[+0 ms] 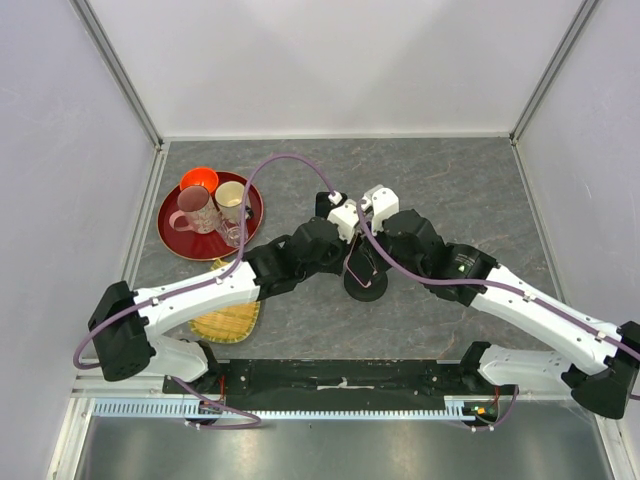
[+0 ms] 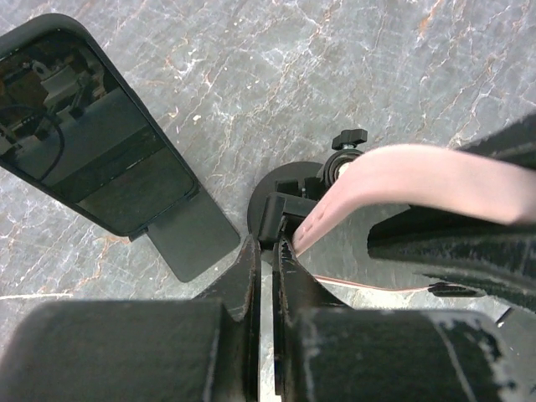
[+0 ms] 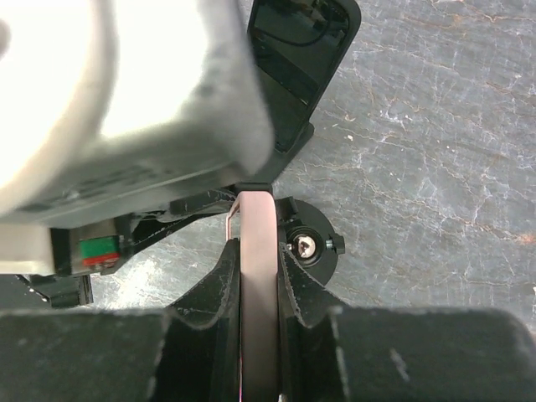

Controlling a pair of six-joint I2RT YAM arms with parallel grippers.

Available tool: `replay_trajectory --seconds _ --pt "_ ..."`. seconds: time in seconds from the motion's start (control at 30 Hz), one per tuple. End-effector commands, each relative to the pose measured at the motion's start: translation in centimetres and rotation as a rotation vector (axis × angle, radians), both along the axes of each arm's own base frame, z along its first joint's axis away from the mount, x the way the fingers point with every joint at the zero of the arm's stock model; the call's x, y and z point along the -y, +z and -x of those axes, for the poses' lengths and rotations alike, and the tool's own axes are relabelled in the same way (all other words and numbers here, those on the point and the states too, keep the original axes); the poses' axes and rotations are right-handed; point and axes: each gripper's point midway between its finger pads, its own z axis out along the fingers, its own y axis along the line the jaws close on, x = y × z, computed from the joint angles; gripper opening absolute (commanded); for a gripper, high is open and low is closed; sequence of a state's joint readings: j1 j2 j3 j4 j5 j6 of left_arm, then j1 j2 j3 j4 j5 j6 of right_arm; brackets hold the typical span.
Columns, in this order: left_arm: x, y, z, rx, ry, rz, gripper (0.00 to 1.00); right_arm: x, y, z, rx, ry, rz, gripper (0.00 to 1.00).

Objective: Place the phone on the phone stand

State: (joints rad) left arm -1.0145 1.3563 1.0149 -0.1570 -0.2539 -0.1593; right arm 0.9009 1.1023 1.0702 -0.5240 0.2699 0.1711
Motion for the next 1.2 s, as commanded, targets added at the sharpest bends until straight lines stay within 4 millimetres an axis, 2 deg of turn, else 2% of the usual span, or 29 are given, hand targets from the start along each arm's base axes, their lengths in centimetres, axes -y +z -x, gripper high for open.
replay_trajectory --seconds 0.0,0.13,0.37,0.43,0.47,0.53,0.6,0.77,0.87,0.93,0.97,1.03,1.07,1.17 --pt "-1.1 1.6 1.1 -0.089 0.055 0.012 0.02 8.3 -1.4 -2.1 0.077 -0.250 0.370 0.00" --pt "-1.3 1.7 1.7 -0.119 0.057 0.016 0.02 7.3 -1.0 -2.0 0.084 -0.220 0.304 0.00" --pt "-2.3 2.5 2.8 -0.183 0.077 0.009 0.02 6.4 -2.4 -1.6 0.037 -0.188 0.279 0.00" --pt "-2.8 3.8 3.6 -0.186 0.058 0.041 0.13 5.9 -2.8 -1.4 0.020 -0.168 0.267 0.00" --pt "-2.9 4.1 4.1 -0.188 0.042 0.053 0.22 5.8 -3.0 -1.2 0.012 -0.160 0.262 0.00" --pt "-3.5 5.1 4.8 -0.182 0.026 0.087 0.30 5.3 -3.2 -1.0 -0.002 -0.133 0.245 0.00" --pt "-4.9 6.0 5.5 -0.170 0.030 0.106 0.38 5.3 -3.5 -1.0 -0.017 -0.123 0.234 0.00" --pt "-8.4 6.0 6.9 -0.181 0.075 0.067 0.43 4.7 -3.4 -0.6 -0.035 -0.068 0.185 0.00" --pt "-9.6 5.8 7.1 -0.170 0.098 0.070 0.46 4.6 -3.2 -0.6 -0.046 -0.058 0.166 0.00" --pt "-9.8 6.3 7.2 -0.151 0.092 0.096 0.48 4.6 -3.0 -0.5 -0.059 -0.059 0.141 0.07" --pt "-9.8 6.6 7.1 -0.145 0.088 0.103 0.50 4.7 -2.9 -0.6 -0.062 -0.065 0.131 0.21" --pt "-8.9 7.2 7.2 -0.136 0.051 0.132 0.50 4.9 -2.5 -0.4 -0.070 -0.083 0.116 0.34" --pt "-8.8 7.4 7.1 -0.131 0.042 0.138 0.50 4.9 -2.2 -0.3 -0.069 -0.088 0.105 0.45" --pt "-7.4 8.0 6.7 -0.118 -0.002 0.159 0.52 6.1 -1.5 0.0 -0.075 -0.139 0.109 0.61"
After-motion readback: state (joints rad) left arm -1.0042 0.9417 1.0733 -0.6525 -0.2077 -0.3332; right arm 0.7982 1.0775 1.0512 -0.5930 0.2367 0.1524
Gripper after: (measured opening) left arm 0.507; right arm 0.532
